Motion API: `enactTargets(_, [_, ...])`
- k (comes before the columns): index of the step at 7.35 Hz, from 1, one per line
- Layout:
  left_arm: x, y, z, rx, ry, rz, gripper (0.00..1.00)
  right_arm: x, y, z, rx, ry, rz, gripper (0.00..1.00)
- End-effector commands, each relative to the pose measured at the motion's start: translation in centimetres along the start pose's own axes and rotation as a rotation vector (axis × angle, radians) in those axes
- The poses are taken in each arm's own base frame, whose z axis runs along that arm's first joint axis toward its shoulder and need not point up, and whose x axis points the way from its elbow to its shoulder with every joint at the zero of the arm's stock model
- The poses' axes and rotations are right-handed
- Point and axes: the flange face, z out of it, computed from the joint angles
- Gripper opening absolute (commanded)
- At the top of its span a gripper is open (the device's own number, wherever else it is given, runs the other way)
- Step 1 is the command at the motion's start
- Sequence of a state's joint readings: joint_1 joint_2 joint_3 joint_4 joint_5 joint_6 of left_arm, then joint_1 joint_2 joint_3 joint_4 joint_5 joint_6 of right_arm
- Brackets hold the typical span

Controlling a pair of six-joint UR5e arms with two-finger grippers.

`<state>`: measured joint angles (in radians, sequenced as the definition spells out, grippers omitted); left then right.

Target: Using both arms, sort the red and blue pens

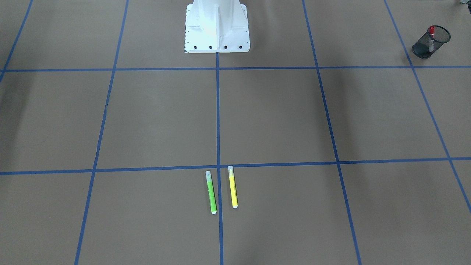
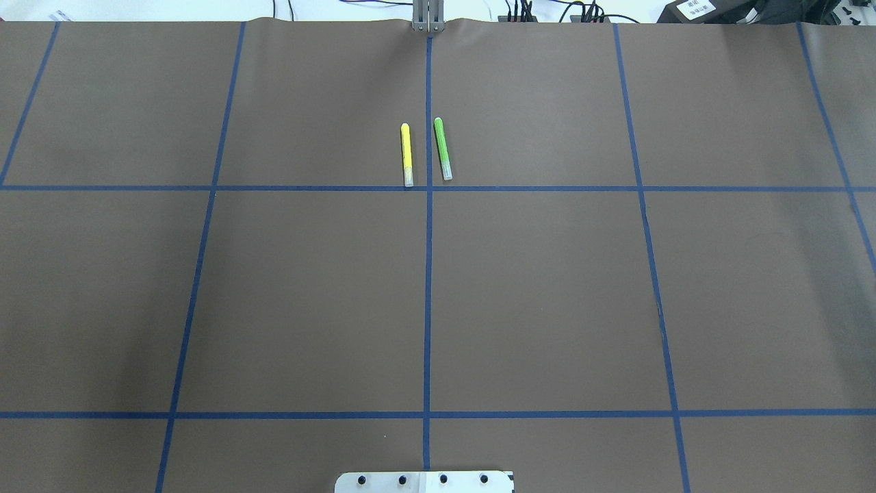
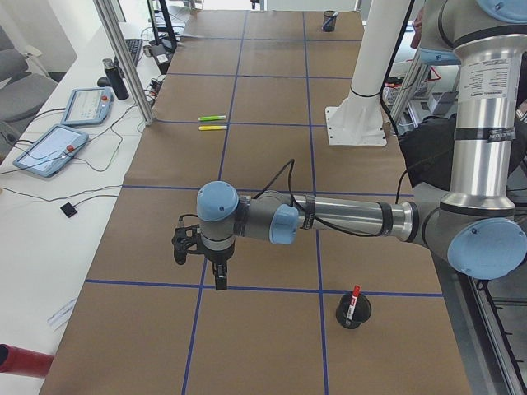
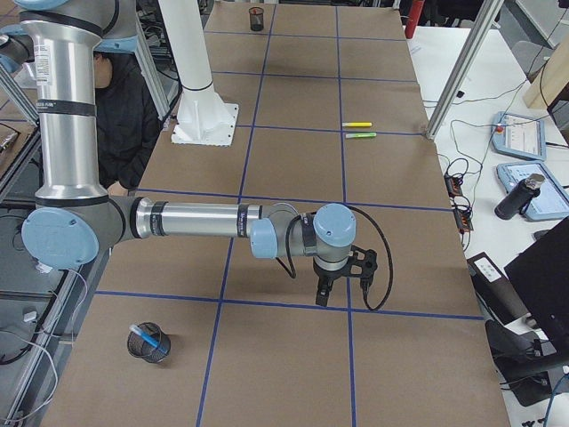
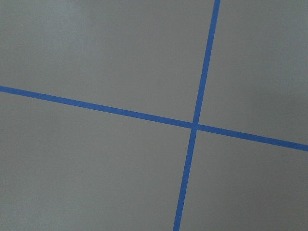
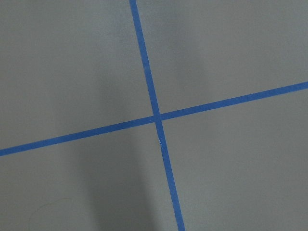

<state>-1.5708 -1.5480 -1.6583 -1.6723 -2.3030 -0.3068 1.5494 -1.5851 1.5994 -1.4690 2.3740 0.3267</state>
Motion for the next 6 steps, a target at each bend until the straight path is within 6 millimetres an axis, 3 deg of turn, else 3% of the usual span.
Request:
enactTargets(1, [-0.15, 0.29, 0.07, 0.002, 0.002, 0.0, 1.0, -0.02, 0.06, 0.02, -0.002, -0.005, 0.002, 1.0])
enactTargets(6, [0.0, 0.4, 0.05, -0.002, 0.016, 0.001, 1.0, 0.08, 0.19, 0.1, -0.004, -0.007, 0.005, 1.0])
